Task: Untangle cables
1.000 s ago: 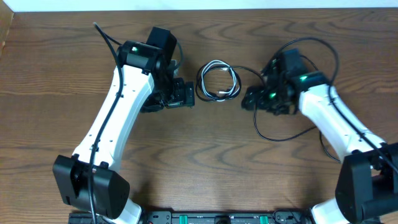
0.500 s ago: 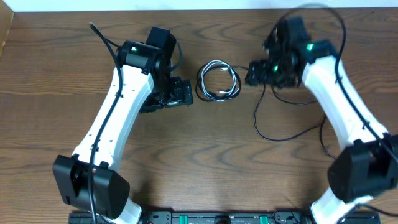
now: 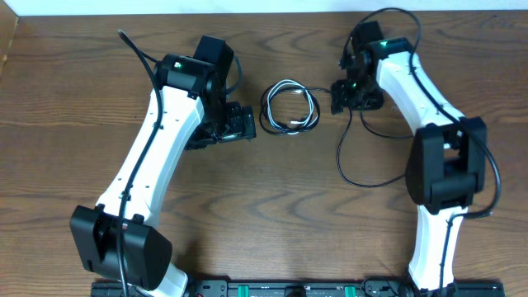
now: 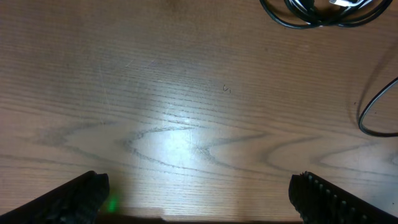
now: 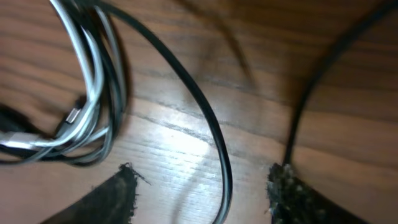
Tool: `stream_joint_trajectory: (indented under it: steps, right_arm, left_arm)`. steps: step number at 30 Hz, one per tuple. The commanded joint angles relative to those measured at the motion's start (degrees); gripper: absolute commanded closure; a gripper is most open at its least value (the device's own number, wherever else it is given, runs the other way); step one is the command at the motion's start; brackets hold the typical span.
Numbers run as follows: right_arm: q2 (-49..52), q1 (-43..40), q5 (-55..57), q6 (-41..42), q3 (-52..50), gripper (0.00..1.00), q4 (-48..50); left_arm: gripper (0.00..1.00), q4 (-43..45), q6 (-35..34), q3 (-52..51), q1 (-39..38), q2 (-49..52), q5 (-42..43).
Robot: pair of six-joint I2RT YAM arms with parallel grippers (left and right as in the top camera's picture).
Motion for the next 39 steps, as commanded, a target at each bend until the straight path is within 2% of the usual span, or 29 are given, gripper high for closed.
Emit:
stream_joint_trajectory:
  steps: [1,4,5,6,11,16,19,24,29,35,39]
  right_arm:
    - [1.7,-0.2,-0.8,-1.2,0.9,0.54,-0.3]
    - [1.4,-0.2,-1.0,-1.2,0.9,0.78,-0.3]
    - [1.0,-0.2,-1.0,-1.1,1.0,0.93,-0.3]
    - [0.5,-0.2,-1.2,-1.1,1.1,0.99,-0.5]
    - [-3.5,-0.1,-2.5,-0.9,6.6,0.99,-5.5]
    - [-12.2,0.6,-6.7,-3.8,18.2,0.99,-11.6]
    - [-18.7,1.3,-11.3,-4.2,23.4,0.99,-10.0]
    - [-29.0,2.0,-19.0,-2.9,24.9,0.99,-0.9]
    - [-34.4,2.1,-17.4,4.2,24.9,0.99,6.3]
    - [-34.4,2.1,0.7,16.3,24.6,0.98,5.3]
    - [-32.9,2.1,-4.5,15.8,23.9,0.99,3.7]
  left_arm:
    - [0.02,-0.2,-0.3,-0.3,0.2,0.3,-0.6]
    - [0.02,-0.2,-0.3,-0.3,0.2,0.3,-0.6]
    - [0.02,-0.2,-0.3,-0.3,0.2,0.3,-0.6]
    - [0.02,-0.2,-0.3,-0.3,0.2,0.3,-0.6]
    - [0.02,-0.2,-0.3,-0.3,0.2,0.3,-0.6]
    - [0.02,-0.2,-0.3,-0.3,0.2,0.3,-0.6]
    - [0.02,-0.2,-0.3,-0.3,0.2,0.3,-0.6]
    - [0.02,-0.2,-0.3,-0.3,0.2,0.3,-0.6]
    - [0.02,-0.2,-0.3,-0.3,0.2,0.3,-0.6]
    - [0.02,-0.2,-0.3,-0.3,0.2,0.3,-0.6]
    - [0.02,-0.2,-0.3,-0.3,0.2,0.3,-0.6]
